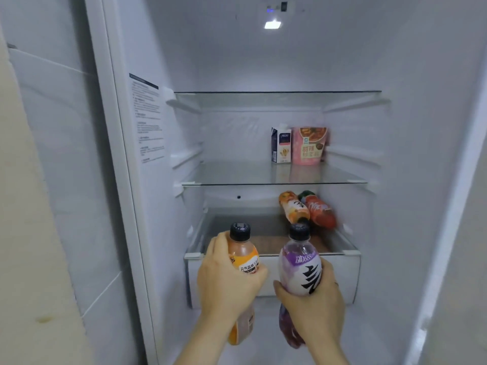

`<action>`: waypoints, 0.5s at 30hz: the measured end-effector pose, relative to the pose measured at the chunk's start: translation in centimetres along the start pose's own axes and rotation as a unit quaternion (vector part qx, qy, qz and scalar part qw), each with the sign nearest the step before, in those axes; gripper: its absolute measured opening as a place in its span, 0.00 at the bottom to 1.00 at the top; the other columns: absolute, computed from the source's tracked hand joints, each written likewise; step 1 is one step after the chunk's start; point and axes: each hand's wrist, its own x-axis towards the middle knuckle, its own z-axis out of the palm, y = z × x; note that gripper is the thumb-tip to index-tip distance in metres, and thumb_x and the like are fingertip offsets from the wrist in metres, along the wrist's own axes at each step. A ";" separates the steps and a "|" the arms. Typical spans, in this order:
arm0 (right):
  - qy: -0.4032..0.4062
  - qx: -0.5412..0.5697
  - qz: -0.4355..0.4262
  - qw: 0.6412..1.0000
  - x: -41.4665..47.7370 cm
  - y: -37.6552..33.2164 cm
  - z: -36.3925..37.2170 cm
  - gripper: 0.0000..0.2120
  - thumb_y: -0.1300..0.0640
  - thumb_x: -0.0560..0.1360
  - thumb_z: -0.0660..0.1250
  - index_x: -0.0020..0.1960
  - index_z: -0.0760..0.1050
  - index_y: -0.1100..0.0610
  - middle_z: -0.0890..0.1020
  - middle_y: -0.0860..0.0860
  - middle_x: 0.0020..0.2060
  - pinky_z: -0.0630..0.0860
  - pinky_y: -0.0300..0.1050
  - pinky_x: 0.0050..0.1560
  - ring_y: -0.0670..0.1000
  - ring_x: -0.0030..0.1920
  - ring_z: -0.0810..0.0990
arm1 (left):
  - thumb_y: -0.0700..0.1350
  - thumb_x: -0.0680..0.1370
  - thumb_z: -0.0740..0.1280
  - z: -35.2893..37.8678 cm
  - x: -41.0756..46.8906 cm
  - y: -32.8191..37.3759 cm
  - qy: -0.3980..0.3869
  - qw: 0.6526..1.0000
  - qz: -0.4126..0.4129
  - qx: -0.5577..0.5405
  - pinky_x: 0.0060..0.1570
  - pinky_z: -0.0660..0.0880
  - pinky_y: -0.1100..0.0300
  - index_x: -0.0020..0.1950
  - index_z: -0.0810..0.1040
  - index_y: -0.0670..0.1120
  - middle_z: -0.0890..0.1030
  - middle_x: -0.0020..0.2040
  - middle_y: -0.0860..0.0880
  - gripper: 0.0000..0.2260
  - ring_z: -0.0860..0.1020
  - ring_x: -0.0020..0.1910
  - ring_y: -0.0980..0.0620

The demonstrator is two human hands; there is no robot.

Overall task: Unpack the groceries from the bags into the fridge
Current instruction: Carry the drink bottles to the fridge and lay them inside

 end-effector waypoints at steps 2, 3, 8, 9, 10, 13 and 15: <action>0.007 -0.004 0.009 1.000 0.6 0.4 0.8 0.36 0.51 0.58 0.81 0.61 0.69 0.52 0.79 0.50 0.50 0.71 0.41 0.41 0.52 0.47 0.76 | 0.48 0.63 0.77 1.2 0.5 -1.1 -0.013 1.000 -0.005 -0.011 0.35 0.64 0.75 0.55 0.69 0.55 0.75 0.47 0.58 0.25 0.73 0.42 0.57; 0.011 -0.007 0.012 1.000 0.8 0.6 1.1 0.36 0.51 0.59 0.81 0.61 0.69 0.52 0.79 0.50 0.50 0.71 0.40 0.41 0.52 0.47 0.76 | 0.48 0.62 0.77 1.7 0.6 -1.7 -0.017 1.000 -0.007 -0.011 0.35 0.65 0.75 0.54 0.69 0.56 0.74 0.46 0.58 0.26 0.74 0.42 0.57; 0.007 -0.023 0.036 0.999 1.4 2.0 2.6 0.33 0.52 0.59 0.81 0.59 0.69 0.51 0.81 0.50 0.48 0.68 0.41 0.40 0.51 0.43 0.75 | 0.50 0.60 0.77 3.9 0.9 -4.4 -0.042 0.999 -0.032 0.001 0.42 0.74 0.64 0.53 0.68 0.57 0.74 0.45 0.59 0.26 0.75 0.44 0.57; 0.006 -0.021 0.045 0.999 1.4 2.2 2.9 0.33 0.53 0.59 0.81 0.59 0.69 0.51 0.80 0.50 0.49 0.68 0.41 0.41 0.52 0.44 0.75 | 0.50 0.60 0.77 4.2 1.1 -4.7 -0.043 0.998 -0.034 0.002 0.43 0.75 0.62 0.52 0.68 0.57 0.74 0.45 0.58 0.26 0.75 0.44 0.57; 0.004 -0.018 0.055 0.998 1.4 2.4 3.1 0.33 0.53 0.59 0.81 0.59 0.69 0.51 0.80 0.50 0.49 0.68 0.40 0.42 0.52 0.45 0.75 | 0.49 0.60 0.76 4.4 1.3 -5.0 -0.042 0.999 -0.033 0.004 0.43 0.76 0.61 0.52 0.68 0.56 0.74 0.45 0.58 0.25 0.75 0.44 0.57; -0.006 -0.015 0.071 0.997 1.5 3.1 3.9 0.30 0.53 0.59 0.80 0.55 0.67 0.46 0.80 0.49 0.47 0.67 0.41 0.43 0.50 0.43 0.73 | 0.47 0.60 0.76 5.2 1.9 -5.9 -0.036 0.999 -0.023 0.002 0.43 0.75 0.60 0.50 0.68 0.56 0.74 0.45 0.57 0.25 0.74 0.44 0.55; -0.016 -0.016 0.074 0.997 1.6 3.4 4.2 0.31 0.54 0.59 0.80 0.56 0.67 0.46 0.80 0.48 0.47 0.68 0.41 0.44 0.50 0.43 0.72 | 0.46 0.60 0.76 5.6 2.4 -6.4 -0.034 0.999 -0.020 -0.001 0.43 0.75 0.60 0.51 0.68 0.56 0.74 0.45 0.56 0.24 0.75 0.44 0.55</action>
